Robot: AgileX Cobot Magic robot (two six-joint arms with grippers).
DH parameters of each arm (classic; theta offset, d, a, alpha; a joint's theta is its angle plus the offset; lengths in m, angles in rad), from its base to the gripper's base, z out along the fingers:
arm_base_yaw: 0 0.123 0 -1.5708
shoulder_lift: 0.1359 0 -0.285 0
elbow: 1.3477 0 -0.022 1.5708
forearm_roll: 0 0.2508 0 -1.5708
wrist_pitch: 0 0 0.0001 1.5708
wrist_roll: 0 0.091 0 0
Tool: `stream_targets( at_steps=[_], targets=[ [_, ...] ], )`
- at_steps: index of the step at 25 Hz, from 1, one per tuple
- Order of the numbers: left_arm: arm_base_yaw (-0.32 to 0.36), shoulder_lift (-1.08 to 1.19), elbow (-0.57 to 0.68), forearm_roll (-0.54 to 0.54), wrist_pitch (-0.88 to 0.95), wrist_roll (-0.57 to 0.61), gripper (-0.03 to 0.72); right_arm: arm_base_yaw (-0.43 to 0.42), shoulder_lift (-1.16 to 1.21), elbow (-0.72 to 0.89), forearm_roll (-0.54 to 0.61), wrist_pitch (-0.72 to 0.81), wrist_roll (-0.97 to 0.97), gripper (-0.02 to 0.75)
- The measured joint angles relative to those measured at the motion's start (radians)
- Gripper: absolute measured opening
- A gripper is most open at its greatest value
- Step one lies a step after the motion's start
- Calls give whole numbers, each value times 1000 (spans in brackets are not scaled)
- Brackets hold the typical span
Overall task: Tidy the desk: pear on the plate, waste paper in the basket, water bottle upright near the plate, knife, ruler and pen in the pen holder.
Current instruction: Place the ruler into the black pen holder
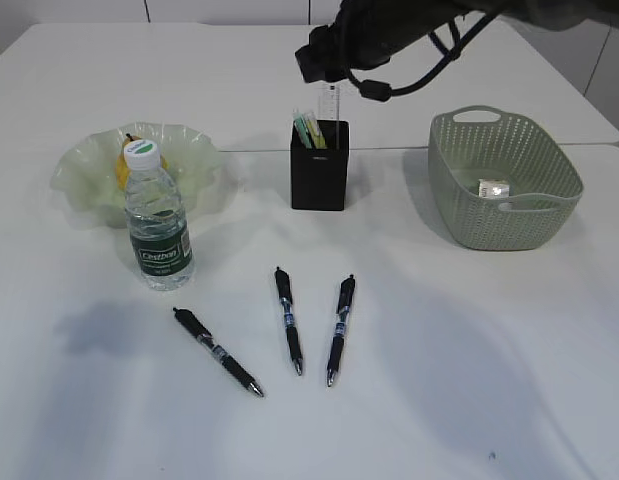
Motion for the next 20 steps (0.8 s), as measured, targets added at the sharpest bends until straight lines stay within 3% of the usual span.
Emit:
stream_targets(
  at_steps=[15, 20],
  targets=[
    [0, 0, 0, 0, 23, 0, 465, 26, -246, 0, -216, 553, 285, 382],
    [0, 0, 0, 0, 34, 0, 465, 97, -248, 0, -292, 607, 388, 377]
  ],
)
